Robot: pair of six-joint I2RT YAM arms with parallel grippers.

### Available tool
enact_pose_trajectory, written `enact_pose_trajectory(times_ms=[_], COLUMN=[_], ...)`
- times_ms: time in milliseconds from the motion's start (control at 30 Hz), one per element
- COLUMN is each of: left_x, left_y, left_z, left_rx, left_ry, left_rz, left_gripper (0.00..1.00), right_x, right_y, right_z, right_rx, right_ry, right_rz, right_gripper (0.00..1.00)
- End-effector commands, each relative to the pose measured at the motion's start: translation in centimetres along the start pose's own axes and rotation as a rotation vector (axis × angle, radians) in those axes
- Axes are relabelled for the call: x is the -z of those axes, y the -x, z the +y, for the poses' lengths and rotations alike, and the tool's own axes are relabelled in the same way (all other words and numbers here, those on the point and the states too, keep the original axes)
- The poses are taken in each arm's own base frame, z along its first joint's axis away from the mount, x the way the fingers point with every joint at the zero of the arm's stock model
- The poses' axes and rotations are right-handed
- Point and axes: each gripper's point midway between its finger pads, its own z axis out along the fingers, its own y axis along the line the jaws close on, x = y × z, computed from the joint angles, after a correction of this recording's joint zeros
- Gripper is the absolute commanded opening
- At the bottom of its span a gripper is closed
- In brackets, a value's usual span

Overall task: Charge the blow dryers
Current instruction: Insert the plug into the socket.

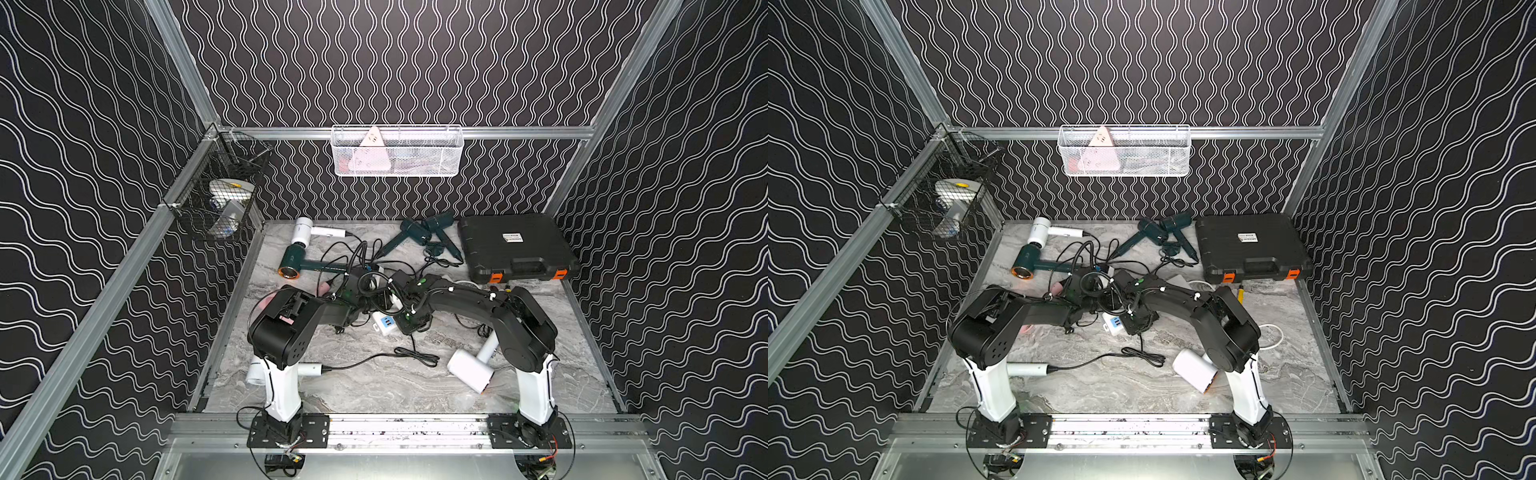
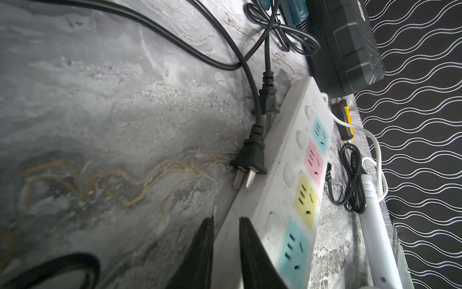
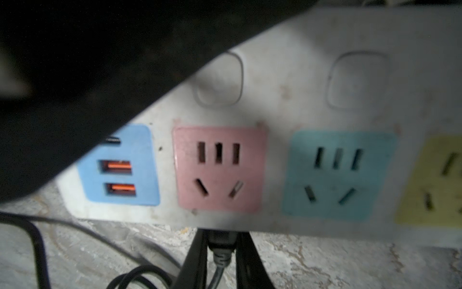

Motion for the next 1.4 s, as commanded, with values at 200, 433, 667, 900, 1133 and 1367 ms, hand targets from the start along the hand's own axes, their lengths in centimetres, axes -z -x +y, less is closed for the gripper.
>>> enact_pose_trajectory(times_ms=[200,433,667,900,1133,1367], left_x=[1.0,1.0,1.8,2.4,2.5,2.9], left_y=[-9.6,-9.5,-8.8,-7.4,-6.9,-6.5], left_z=[-0.8,-1.1,-1.0,-0.2,-0.6,-1.0], left_rx=[0.112,0.102,0.066,0.057,0.061,0.058], left_ry=[-0.063,-0.069,-0.030,0.022,0.000,0.000], left_rz=[0.381,0.381,0.359,0.321,0.302,0.284], left_gripper=[0.23,0.23,0.23,0.23,0.24,0.24], right_x=[3.0,2.7,2.5,2.2,2.7,2.9], right_y=[12.2,12.6,11.5,10.0,7.6,5.7], right_z=[1.5,2.8,4.6,5.8,6.7,7.4], right_rx=[0.050,0.056,0.066,0.052,0.048,0.041], right_ry=[0.077,0.106,0.128,0.127,0.130,0.126], right_rz=[-0.459,-0.448,-0.411,-0.387,-0.373,-0.361], right_gripper=[0.00,0.00,0.00,0.00,0.00,0.00])
